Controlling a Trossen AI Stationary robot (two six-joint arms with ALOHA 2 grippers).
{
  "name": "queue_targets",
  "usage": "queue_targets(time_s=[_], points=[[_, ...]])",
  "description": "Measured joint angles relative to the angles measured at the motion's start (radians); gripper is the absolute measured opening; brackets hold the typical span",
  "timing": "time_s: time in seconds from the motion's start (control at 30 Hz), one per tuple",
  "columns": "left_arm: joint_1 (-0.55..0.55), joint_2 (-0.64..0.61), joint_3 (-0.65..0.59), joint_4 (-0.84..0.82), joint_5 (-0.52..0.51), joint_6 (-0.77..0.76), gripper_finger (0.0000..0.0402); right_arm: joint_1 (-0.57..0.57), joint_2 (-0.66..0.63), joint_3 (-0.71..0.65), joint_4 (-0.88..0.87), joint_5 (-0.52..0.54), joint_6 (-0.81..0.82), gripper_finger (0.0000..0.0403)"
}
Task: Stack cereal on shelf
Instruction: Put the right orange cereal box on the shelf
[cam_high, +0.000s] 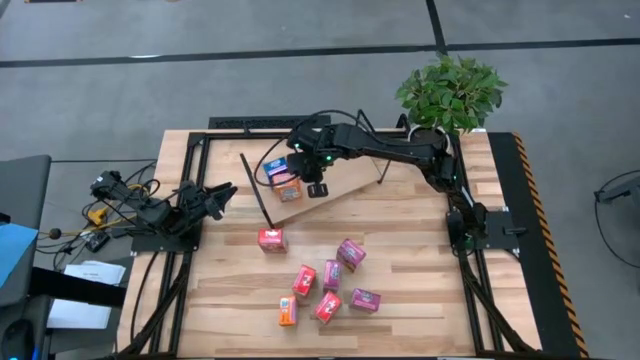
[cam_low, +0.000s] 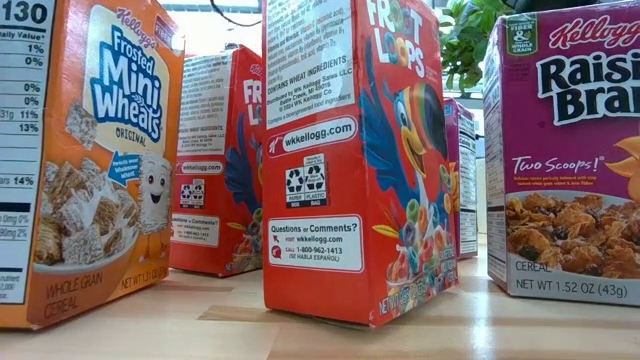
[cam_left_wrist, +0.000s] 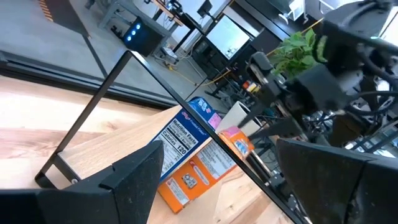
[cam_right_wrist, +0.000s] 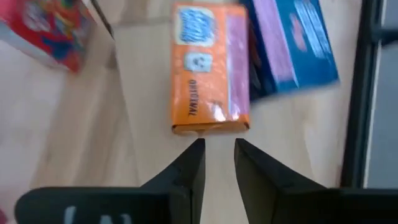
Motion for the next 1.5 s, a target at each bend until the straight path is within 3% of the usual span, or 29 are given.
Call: queue_targets(time_s=[0.4,0.77,1.5], points=[[0.000,0.000,0.000,0.000,-0.001,0.000,0.0300,-0.002,-0.001,0.001,0.026,0.042,0.020,0.0107],[0.000,0.000,0.000,-0.023,-0.011,0.001,0.0300,0.064,-0.032,0.003,-0.074,-0.055,0.139,0.0096],[0.000,0.000,0.000,-0.023,-0.010,-0.007,0.0300,0.047,-0.034,-0.075,0.098,-0.049,0.128,0.0091]])
